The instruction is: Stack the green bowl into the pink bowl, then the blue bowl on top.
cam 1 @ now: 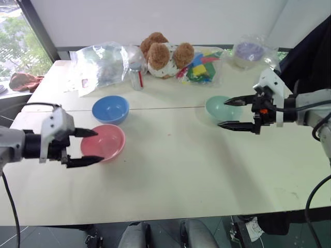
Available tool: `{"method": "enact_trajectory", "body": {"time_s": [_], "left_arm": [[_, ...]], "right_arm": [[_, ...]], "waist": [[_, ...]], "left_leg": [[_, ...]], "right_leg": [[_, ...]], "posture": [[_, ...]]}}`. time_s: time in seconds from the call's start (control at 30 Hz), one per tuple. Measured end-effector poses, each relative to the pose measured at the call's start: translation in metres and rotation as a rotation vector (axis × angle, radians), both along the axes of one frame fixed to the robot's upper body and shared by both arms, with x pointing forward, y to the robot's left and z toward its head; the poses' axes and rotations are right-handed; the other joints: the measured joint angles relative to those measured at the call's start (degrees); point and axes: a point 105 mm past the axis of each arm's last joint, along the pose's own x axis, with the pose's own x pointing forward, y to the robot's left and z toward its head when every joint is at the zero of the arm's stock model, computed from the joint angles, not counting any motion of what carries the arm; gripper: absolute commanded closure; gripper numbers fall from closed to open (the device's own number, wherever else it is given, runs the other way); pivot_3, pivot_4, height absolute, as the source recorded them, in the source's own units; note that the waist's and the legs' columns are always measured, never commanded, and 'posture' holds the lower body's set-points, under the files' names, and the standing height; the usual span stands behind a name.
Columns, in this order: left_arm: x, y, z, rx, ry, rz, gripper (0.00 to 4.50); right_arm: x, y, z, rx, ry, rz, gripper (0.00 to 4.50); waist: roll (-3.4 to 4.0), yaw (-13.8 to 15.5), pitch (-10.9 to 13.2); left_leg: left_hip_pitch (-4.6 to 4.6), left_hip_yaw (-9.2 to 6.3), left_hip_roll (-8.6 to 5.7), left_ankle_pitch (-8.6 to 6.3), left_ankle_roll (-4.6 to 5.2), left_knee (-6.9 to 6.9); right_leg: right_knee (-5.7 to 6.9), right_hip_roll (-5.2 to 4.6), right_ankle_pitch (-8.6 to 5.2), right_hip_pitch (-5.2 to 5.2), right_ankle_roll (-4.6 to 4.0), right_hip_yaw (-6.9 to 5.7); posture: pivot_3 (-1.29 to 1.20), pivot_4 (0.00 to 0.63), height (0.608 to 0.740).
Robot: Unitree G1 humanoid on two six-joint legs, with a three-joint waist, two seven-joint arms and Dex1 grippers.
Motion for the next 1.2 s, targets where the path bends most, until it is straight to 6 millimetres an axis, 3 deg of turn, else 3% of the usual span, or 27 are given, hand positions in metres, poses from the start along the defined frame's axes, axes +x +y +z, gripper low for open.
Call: {"method": "enact_trajectory", "body": {"time_s": [0.23,0.27,0.37,0.57,0.93,1.07,1.2], "left_arm": [[0.011,0.002,-0.05,0.188,-0.031,-0.051,0.02],[0.013,0.003,-0.054,0.196,-0.035,-0.047,0.27],[0.017,0.0,-0.056,0.188,-0.049,-0.053,1.3],[0.017,-0.011,-0.049,0.167,-0.054,-0.109,4.45],[0.022,-0.11,0.001,0.025,-0.107,-0.553,4.45],[0.029,-0.155,-0.005,0.071,-0.172,-0.766,4.45],[0.042,-0.172,-0.032,0.207,-0.22,-0.874,4.45]], "right_arm": [[0.0,0.001,-0.003,-0.004,0.015,0.0,0.39],[0.0,0.001,-0.003,-0.004,0.016,-0.001,0.39],[-0.001,0.002,-0.003,-0.006,0.014,0.0,0.39],[-0.001,0.003,-0.003,-0.007,0.017,-0.003,0.39],[-0.001,0.003,-0.002,-0.011,0.013,-0.008,0.39],[-0.002,0.004,-0.001,-0.016,0.003,-0.012,0.39],[-0.005,0.003,-0.002,-0.016,0.003,-0.025,0.39]], "waist": [[0.01,0.15,0.0],[0.0,0.14,0.0],[0.0,0.13,0.0],[0.0,0.17,0.0],[0.0,0.25,-0.01],[0.02,0.41,-0.02],[0.02,0.26,-0.02]], "left_leg": [[-0.01,0.01,-0.02,-0.01,0.02,0.0],[-0.01,0.01,-0.01,-0.01,0.02,0.0],[-0.02,0.01,-0.01,-0.02,0.04,0.0],[-0.01,0.0,-0.01,-0.02,0.04,0.0],[-0.03,-0.01,-0.03,-0.03,0.05,0.08],[-0.03,0.03,-0.07,-0.03,0.05,0.13],[-0.02,0.02,-0.05,-0.03,0.06,0.11]], "right_leg": [[0.0,-0.01,0.0,0.0,0.0,-0.01],[0.0,0.0,0.0,0.0,0.0,-0.02],[0.0,-0.01,0.0,0.0,0.0,-0.01],[0.0,-0.02,0.0,0.0,0.0,-0.02],[0.02,0.21,0.01,0.03,0.02,-0.01],[0.01,0.23,0.01,0.05,0.02,0.0],[0.01,0.29,0.01,0.03,0.02,0.0]], "posture": [[0.0,0.15,0.74],[0.0,0.15,0.74],[0.0,0.15,0.74],[0.0,0.15,0.74],[0.0,0.15,0.74],[0.0,0.15,0.74],[0.0,0.15,0.74]]}}
